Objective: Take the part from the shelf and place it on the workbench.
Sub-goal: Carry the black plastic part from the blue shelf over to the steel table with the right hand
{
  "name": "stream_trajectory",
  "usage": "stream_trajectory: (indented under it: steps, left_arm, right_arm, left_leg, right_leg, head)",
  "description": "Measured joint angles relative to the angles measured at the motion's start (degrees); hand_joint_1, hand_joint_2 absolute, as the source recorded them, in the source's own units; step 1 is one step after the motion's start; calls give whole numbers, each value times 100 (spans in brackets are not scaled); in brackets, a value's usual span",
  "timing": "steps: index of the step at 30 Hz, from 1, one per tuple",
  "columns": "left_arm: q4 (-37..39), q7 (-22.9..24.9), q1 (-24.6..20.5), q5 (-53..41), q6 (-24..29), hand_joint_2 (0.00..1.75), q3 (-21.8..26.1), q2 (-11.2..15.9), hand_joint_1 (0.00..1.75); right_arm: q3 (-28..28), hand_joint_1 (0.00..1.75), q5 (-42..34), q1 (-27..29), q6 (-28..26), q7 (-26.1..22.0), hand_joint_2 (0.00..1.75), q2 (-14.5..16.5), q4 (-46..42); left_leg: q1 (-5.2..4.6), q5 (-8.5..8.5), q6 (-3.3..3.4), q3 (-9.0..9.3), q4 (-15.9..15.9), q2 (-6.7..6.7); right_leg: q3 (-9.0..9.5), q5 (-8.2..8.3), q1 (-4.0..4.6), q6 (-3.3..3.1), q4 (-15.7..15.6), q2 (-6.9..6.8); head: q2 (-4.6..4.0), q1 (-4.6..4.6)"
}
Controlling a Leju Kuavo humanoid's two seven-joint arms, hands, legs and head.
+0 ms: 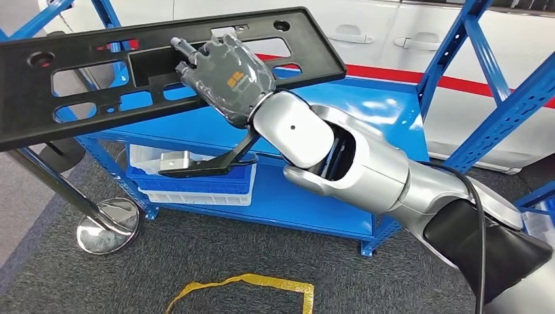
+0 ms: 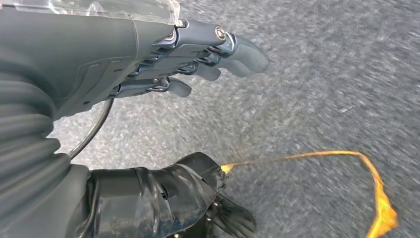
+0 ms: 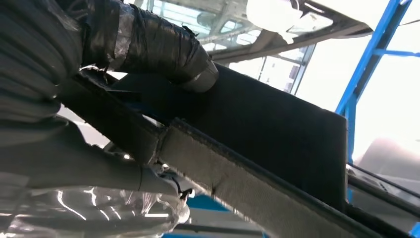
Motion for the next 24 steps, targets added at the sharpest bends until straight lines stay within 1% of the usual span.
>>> stream_trajectory:
  steps: [1, 2, 3, 4, 5, 7, 8, 9, 10, 11, 12, 13, 14, 15, 16, 17, 18, 19, 20, 21, 22, 23, 24]
  left_arm:
    - [0, 2, 3, 0, 2, 175, 0, 5, 0]
    - [0, 3, 10, 0, 3, 175, -1, 9, 0]
    - [0, 6, 16, 0, 5, 175, -1, 7, 0]
    - [0, 9, 19, -1, 7, 175, -2, 6, 0]
    - [0, 11, 19, -3, 8, 175, -2, 9, 0]
    - [0, 15, 15, -8, 11, 175, -2, 24, 0]
    - [0, 18, 15, -11, 12, 175, -2, 32, 0]
    - [0, 23, 16, -12, 12, 175, -2, 35, 0]
    - [0, 27, 16, -13, 11, 175, -2, 36, 0]
    - [0, 32, 15, -15, 11, 175, -2, 38, 0]
    - [0, 34, 10, -16, 11, 175, -2, 37, 0]
    - [0, 34, 0, -17, 7, 175, -2, 36, 0]
    - [0, 34, -7, -18, 3, 175, -2, 38, 0]
    - [0, 36, -8, -19, -1, 175, -2, 38, 0]
    - [0, 39, -3, -20, -4, 175, -2, 37, 0]
    - [1, 44, 11, -24, -4, 175, -2, 35, 0]
    - [1, 49, 23, -31, -3, 175, -2, 29, 0]
    - [2, 53, 27, -43, -1, 175, -2, 23, 0]
    - [2, 56, 27, -55, 3, 175, -2, 21, 0]
    - [2, 58, 21, -63, 7, 175, -2, 22, 0]
    - [2, 58, 17, -70, 12, 175, -2, 24, 0]
    - [2, 62, 14, -73, 14, 175, -2, 26, 0]
    - [2, 69, 13, -75, 15, 175, -2, 27, 0]
  right_arm:
    - [-1, 175, 0, -3, 0, 0, 175, -1, 0]
    - [-1, 175, 0, -3, 0, 0, 175, -1, 1]
    - [0, 175, 0, -4, 0, -2, 175, 1, 1]
    - [1, 175, 0, -9, 0, -3, 175, 3, 1]
    - [1, 175, -1, -16, 1, -5, 175, 5, 1]
    - [2, 175, -3, -24, 3, -7, 175, 7, 1]
    - [2, 175, -5, -17, 5, -8, 175, 7, 1]
    - [2, 175, -8, -7, 6, -12, 175, 7, 1]
    - [2, 175, -11, 1, 7, -16, 175, 7, 1]
    - [2, 175, -15, 6, 7, -20, 175, 7, 1]
    - [2, 175, -17, 5, 7, -23, 175, 7, 1]
    - [2, 175, -20, -1, 7, -23, 175, 7, 2]
    - [2, 175, -25, -8, 7, -26, 175, 7, 4]
    - [2, 175, -32, -12, 7, -34, 175, 8, 8]
    - [2, 175, -40, -13, 7, -44, 175, 8, 13]
    - [3, 175, -51, -10, 7, -57, 175, 9, 21]
    - [4, 175, -59, -7, 7, -68, 175, 9, 29]
    - [5, 175, -66, -4, 7, -74, 175, 9, 39]
    - [5, 175, -73, -3, 6, -78, 175, 9, 49]
    - [6, 175, -77, -2, 5, -79, 175, 9, 57]
    - [7, 175, -81, 0, 4, -80, 175, 9, 64]
    - [8, 175, -85, 6, 3, -80, 175, 9, 69]
    - [13, 175, -90, 15, 2, -80, 175, 9, 76]
  left_leg:
    - [8, 56, -30, -5, -32, 2]
    - [10, 87, -58, -19, -60, 1]
    - [4, 50, -83, -49, -54, -2]
    - [-1, -81, -107, -104, 40, -6]
    - [1, -307, -135, -189, 258, -9]
    - [33, -816, -210, -393, 981, -8]
    - [53, -958, -251, -452, 1308, -7]
    - [77, -982, -293, -434, 1475, -6]
    - [103, -902, -333, -319, 1435, -4]
    - [131, -755, -372, -104, 1191, 0]
    - [160, -626, -419, 166, 804, 5]
    - [166, -561, -454, 435, 411, 2]
    - [173, -543, -453, 620, 112, -7]
    - [172, -567, -440, 707, -56, -19]
    - [163, -581, -402, 714, -92, -32]
    - [175, -561, -353, 663, -74, -38]
    - [180, -535, -310, 614, -53, -33]
    - [182, -502, -256, 564, -38, -27]
    - [180, -469, -199, 510, -28, -21]
    - [167, -434, -143, 458, -19, -15]
    - [147, -400, -100, 407, -12, -16]
    - [124, -365, -66, 358, -6, -15]
    - [96, -326, -40, 309, -1, -15]
  right_leg:
    - [-5, 58, 9, 17, -39, -9]
    - [-12, 132, -9, 21, -93, -18]
    - [-28, 210, -27, 13, -158, -32]
    - [-57, 295, -53, 0, -223, -51]
    - [-104, 381, -80, -10, -275, -68]
    - [-269, 508, -93, -27, -267, -76]
    - [-358, 561, -103, -17, -248, -77]
    - [-446, 611, -119, 1, -229, -78]
    - [-526, 660, -140, 29, -214, -78]
    - [-597, 707, -165, 65, -203, -77]
    - [-659, 744, -184, 101, -182, -75]
    - [-720, 776, -189, 140, -156, -75]
    - [-773, 810, -185, 179, -125, -73]
    - [-814, 844, -169, 212, -99, -70]
    - [-846, 889, -153, 245, -90, -66]
    - [-869, 929, -146, 272, -92, -60]
    - [-902, 906, -149, 299, -76, -54]
    - [-956, 796, -157, 328, 15, -50]
    - [-1040, 588, -168, 352, 221, -47]
    - [-1147, 304, -178, 374, 556, -46]
    - [-1263, 19, -180, 384, 976, -46]
    - [-1357, -197, -178, 382, 1377, -45]
    - [-1381, -302, -171, 365, 1647, -42]
  head:
    - [0, 8]
    - [0, 15]
    - [0, 14]
    - [0, 8]
    - [0, 3]
    - [0, -7]
    - [0, -8]
    - [0, -9]
    - [0, -9]
    - [0, -9]
    - [0, -10]
    - [0, -21]
    - [0, -28]
    - [0, -36]
    - [0, -43]
    - [0, -33]
    - [0, -27]
    - [0, -13]
    - [0, 5]
    - [0, 13]
    - [0, 21]
    - [0, 21]
    - [0, 19]
